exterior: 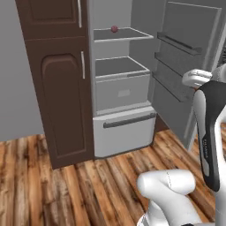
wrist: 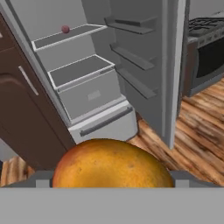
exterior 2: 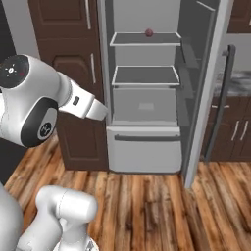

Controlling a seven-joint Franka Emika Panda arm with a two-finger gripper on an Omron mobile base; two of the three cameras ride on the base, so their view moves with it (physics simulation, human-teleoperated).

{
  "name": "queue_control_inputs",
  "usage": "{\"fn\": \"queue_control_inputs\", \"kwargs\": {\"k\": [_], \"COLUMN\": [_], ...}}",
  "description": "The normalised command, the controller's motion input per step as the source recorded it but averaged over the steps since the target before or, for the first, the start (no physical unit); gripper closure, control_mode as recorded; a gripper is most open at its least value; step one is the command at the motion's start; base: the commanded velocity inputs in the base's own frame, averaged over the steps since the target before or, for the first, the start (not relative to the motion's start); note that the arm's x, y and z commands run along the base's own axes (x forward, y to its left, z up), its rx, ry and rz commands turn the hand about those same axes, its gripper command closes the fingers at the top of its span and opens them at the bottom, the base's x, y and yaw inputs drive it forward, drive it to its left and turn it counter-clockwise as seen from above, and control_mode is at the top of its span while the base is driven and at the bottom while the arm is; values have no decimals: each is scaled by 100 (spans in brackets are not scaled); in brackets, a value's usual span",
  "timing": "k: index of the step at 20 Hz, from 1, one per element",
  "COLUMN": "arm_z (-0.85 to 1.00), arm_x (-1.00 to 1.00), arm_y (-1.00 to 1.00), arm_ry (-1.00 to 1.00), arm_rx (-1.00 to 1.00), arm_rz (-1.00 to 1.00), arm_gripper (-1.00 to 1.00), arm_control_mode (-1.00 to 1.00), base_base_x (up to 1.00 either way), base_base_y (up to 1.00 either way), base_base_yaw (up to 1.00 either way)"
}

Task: Pick up the kiwi and mango from the fridge and place one fruit on each plate on the dining counter.

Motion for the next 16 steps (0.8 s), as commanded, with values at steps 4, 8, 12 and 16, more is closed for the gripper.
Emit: {"fn": "queue_control_inputs", "kwargs": {"k": [4, 8, 12, 16], "arm_z": [0, 0, 0, 0], "arm_x": [0, 0, 0, 0], "arm_y": [0, 0, 0, 0], "arm_ry": [0, 0, 0, 0], "arm_rx": [0, 0, 0, 0], "arm_rz": [0, 0, 0, 0], "arm_gripper": [100, 100, 100, 100], "arm_control_mode": [100, 100, 100, 100], "base_base_x": [-100, -100, -100, -100], "base_base_y": [0, -2, -11, -15], "base_base_yaw": [-10, -12, -16, -17]}}
